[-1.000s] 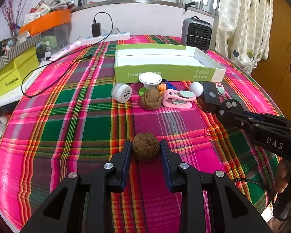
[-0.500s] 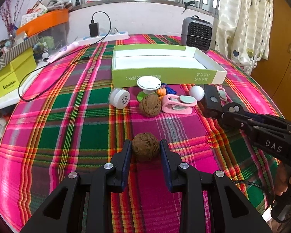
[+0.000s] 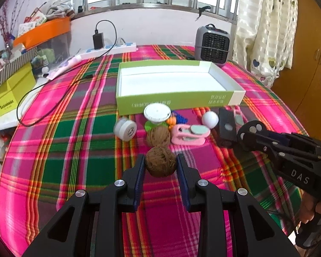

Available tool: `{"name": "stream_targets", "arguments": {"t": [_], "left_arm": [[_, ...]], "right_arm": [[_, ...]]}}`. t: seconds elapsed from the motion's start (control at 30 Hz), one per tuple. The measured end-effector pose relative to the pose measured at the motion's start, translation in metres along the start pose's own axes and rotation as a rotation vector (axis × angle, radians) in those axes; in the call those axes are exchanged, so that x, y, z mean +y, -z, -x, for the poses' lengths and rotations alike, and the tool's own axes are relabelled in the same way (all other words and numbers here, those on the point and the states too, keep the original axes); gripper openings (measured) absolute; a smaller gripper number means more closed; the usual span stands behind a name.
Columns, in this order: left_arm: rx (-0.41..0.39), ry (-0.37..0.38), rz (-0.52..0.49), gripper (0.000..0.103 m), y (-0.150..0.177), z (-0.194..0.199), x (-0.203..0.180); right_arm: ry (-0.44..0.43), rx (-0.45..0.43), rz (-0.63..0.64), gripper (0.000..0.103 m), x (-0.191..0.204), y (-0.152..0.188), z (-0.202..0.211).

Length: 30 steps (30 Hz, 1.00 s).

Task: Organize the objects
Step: 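Lift and carry the walnut and black disc over the white tray with both tools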

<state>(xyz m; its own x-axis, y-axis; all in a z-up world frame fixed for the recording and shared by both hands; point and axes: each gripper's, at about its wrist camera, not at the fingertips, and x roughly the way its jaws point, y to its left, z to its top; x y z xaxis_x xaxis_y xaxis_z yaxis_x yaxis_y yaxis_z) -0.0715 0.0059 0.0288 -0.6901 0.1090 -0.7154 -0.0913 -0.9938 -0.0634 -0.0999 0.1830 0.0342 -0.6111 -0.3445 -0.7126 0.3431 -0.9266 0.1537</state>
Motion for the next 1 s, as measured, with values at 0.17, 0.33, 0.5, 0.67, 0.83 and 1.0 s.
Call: {"name": "stream_targets", "arguments": {"t": [0.17, 0.33, 0.5, 0.67, 0.83, 1.0], "left_arm": [[-0.011, 0.015, 0.005, 0.027, -0.012, -0.001, 0.001], [-0.031, 0.032, 0.005, 0.027, -0.026, -0.002, 0.004], [-0.033, 0.045, 0.015, 0.027, -0.042, -0.008, 0.008], [-0.036, 0.041, 0.017, 0.027, -0.058, -0.018, 0.012], [-0.033, 0.029, 0.017, 0.027, -0.071, -0.029, 0.016], [-0.021, 0.023, 0.027, 0.027, -0.087, -0.043, 0.021]], "right_arm": [[-0.005, -0.01, 0.009, 0.028, 0.002, -0.008, 0.003], [-0.015, -0.025, 0.018, 0.028, 0.003, -0.02, 0.004], [-0.024, -0.033, 0.033, 0.028, 0.005, -0.034, 0.001], [-0.039, -0.033, 0.051, 0.028, 0.007, -0.05, -0.006], [-0.062, -0.02, 0.054, 0.028, 0.008, -0.065, -0.017], [-0.078, -0.005, 0.061, 0.028, 0.007, -0.085, -0.028]]}}
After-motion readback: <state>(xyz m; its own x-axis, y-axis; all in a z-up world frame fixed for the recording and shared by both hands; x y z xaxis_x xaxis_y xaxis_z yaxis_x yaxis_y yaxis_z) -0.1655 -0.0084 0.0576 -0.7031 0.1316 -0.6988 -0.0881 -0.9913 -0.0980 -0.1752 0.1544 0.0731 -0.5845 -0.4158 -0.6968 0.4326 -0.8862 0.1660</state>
